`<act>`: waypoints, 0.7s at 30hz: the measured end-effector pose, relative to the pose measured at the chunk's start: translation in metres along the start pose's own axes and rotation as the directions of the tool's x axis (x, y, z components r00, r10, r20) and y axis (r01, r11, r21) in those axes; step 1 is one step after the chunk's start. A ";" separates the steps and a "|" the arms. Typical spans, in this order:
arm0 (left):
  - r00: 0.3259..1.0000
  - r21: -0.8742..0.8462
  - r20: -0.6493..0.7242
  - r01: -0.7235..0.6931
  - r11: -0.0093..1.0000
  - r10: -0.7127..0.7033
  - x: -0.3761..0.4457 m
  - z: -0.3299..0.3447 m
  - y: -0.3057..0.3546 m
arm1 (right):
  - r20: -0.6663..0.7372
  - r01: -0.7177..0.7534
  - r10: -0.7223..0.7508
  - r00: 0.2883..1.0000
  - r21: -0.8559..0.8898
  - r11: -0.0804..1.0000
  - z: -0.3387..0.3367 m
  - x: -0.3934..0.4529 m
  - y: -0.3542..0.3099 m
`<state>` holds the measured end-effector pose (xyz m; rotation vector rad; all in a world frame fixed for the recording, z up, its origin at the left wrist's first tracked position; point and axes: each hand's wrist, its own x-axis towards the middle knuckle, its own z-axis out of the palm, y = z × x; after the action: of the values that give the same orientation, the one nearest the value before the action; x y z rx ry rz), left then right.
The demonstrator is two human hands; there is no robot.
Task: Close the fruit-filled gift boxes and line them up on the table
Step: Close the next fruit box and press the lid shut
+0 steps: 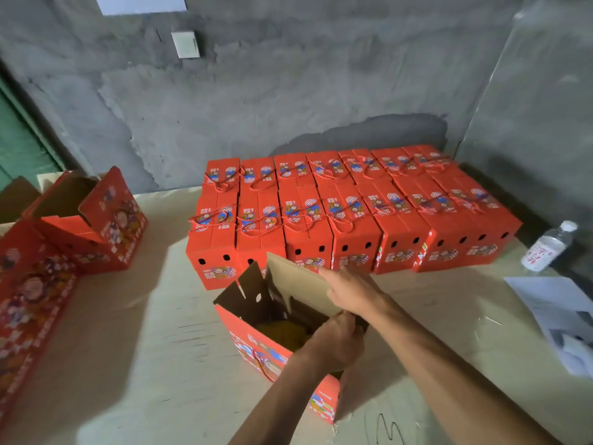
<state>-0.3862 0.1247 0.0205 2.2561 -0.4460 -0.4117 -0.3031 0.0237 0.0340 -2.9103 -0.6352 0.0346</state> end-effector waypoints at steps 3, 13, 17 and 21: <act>0.996 0.011 -0.036 0.080 0.997 -0.079 0.021 0.012 0.009 | 0.038 -0.017 0.015 0.999 0.057 0.998 -0.008 0.000 0.019; 0.998 -0.177 -0.057 -0.027 0.984 0.017 0.080 0.054 0.049 | 0.156 -0.102 0.083 0.984 0.122 0.987 -0.026 -0.007 0.090; 0.996 -0.258 -0.079 0.026 0.966 -0.048 0.109 0.070 0.069 | 0.186 -0.109 0.090 0.978 0.095 0.989 -0.031 0.001 0.125; 0.981 -0.344 -0.175 0.014 0.939 -0.079 0.131 0.083 0.095 | 0.239 -0.072 0.049 0.970 0.088 0.994 -0.039 0.012 0.150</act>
<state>-0.3229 -0.0455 0.0190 1.9461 -0.2046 -0.2731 -0.2281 -0.1116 0.0487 -2.8543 -0.5609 0.4146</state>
